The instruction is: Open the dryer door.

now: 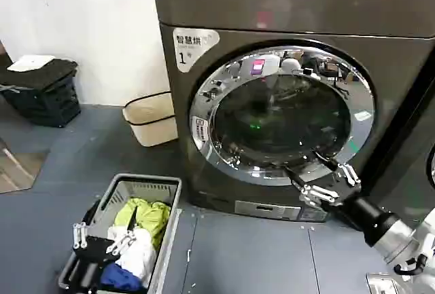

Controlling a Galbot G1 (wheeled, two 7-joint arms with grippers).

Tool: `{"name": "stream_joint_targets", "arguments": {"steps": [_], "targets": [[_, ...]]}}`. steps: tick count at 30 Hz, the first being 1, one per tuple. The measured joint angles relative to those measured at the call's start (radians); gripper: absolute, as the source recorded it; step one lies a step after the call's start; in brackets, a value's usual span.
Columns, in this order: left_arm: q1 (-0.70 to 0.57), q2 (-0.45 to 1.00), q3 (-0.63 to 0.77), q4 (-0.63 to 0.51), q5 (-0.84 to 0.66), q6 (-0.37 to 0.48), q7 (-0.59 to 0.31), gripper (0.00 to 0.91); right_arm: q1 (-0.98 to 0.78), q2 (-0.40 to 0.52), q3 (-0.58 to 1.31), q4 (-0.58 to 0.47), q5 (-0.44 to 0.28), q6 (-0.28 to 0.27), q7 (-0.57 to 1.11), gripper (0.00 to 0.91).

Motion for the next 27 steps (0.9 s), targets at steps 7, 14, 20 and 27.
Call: {"name": "stream_joint_targets", "arguments": {"steps": [7, 14, 20, 27], "targets": [[0.011, 0.0, -0.002, -0.024, 0.003, 0.001, 0.002, 0.907, 0.076, -0.011, -0.096, -0.118, -0.038, 0.076, -0.005, 0.907], [0.023, -0.002, -0.006, -0.043, 0.005, 0.0, 0.004, 0.907, 0.158, -0.029, -0.188, -0.212, -0.042, 0.096, 0.012, 0.907], [0.026, -0.004, -0.007, -0.045, 0.011, -0.007, 0.007, 0.907, 0.238, -0.04, -0.267, -0.272, -0.037, 0.102, 0.014, 0.907], [0.029, -0.009, -0.008, -0.047, 0.011, -0.016, 0.014, 0.907, 0.329, -0.041, -0.352, -0.319, -0.029, 0.103, 0.011, 0.907]]}}
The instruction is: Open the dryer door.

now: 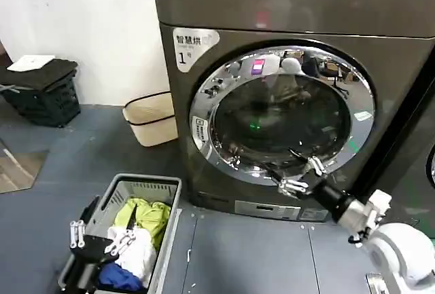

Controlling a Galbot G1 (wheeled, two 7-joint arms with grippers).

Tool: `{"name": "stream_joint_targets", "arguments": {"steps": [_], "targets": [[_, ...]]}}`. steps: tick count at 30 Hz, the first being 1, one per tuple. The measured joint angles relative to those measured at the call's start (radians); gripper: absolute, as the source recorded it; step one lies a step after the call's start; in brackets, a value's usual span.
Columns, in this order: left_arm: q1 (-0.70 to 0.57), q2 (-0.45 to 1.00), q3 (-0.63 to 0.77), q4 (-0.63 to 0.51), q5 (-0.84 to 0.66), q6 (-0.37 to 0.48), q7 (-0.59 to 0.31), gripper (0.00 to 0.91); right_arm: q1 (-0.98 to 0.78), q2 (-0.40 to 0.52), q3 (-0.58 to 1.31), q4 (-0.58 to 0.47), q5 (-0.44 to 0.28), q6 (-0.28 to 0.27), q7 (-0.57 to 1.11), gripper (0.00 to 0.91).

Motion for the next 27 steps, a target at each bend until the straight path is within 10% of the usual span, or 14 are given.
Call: {"name": "stream_joint_targets", "arguments": {"steps": [27], "targets": [[0.017, -0.023, 0.001, -0.016, 0.02, -0.02, 0.018, 0.907, 0.222, 0.077, -0.219, -0.126, -0.039, -0.003, 0.001, 0.907]]}}
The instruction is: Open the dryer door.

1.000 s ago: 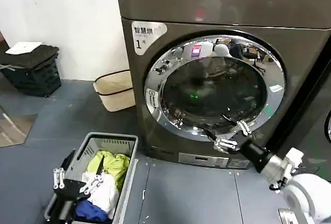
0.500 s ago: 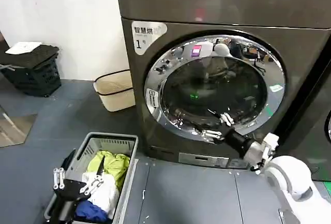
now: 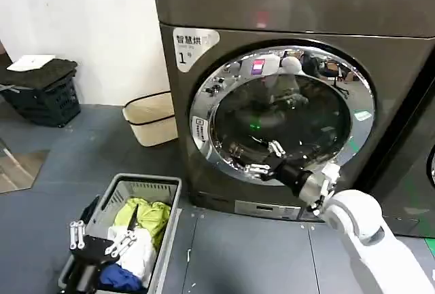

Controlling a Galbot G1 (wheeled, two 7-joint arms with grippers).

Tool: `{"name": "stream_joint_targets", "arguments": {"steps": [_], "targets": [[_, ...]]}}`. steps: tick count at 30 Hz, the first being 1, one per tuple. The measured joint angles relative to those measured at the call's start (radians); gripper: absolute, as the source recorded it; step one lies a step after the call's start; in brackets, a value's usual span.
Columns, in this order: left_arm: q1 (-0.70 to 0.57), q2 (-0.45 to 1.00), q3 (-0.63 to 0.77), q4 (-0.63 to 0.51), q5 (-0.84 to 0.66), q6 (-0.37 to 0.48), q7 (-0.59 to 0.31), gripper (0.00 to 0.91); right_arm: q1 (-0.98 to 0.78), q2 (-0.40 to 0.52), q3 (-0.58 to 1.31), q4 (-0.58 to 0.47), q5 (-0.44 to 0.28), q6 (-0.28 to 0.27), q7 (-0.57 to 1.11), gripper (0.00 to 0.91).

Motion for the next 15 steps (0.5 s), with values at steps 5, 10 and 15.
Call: {"name": "stream_joint_targets", "arguments": {"steps": [5, 10, 15], "targets": [[0.005, -0.003, 0.0, -0.005, 0.004, -0.002, 0.0, 0.907, 0.024, 0.019, -0.026, -0.024, -0.01, 0.001, 0.002, 0.907], [0.009, -0.007, 0.0, -0.009, 0.006, -0.002, 0.0, 0.907, 0.057, 0.038, -0.054, -0.055, -0.016, 0.004, 0.01, 0.907], [0.014, -0.014, 0.0, -0.011, 0.011, -0.004, 0.0, 0.907, 0.087, 0.059, -0.079, -0.085, -0.026, 0.004, 0.015, 0.907]]}}
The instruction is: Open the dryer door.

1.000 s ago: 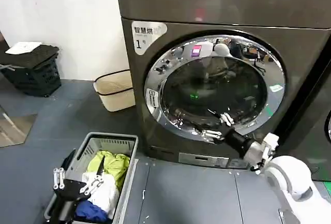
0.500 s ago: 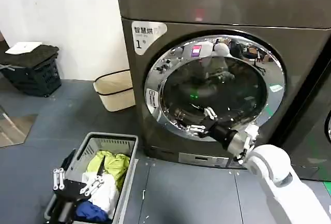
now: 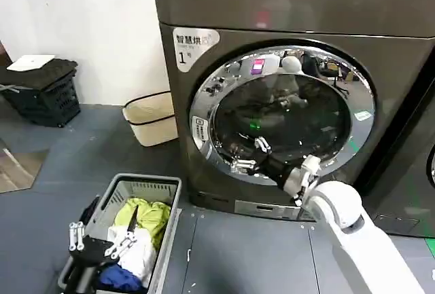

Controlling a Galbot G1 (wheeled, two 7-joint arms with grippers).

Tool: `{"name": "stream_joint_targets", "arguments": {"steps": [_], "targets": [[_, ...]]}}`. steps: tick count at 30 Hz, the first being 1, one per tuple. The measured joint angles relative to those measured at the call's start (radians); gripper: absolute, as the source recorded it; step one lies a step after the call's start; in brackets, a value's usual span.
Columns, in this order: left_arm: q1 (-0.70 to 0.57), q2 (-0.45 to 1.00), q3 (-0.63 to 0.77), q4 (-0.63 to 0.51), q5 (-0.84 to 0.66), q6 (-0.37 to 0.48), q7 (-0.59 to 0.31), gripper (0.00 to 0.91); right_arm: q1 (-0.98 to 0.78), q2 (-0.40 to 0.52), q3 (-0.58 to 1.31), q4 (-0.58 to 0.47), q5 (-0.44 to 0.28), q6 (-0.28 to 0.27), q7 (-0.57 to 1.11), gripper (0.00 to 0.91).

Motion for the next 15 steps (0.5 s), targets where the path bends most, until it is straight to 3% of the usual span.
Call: {"name": "stream_joint_targets", "arguments": {"steps": [15], "targets": [[0.007, -0.007, -0.003, -0.009, 0.007, -0.001, -0.002, 0.907, 0.075, 0.063, -0.051, -0.083, -0.034, 0.0, -0.004, 0.907]]}}
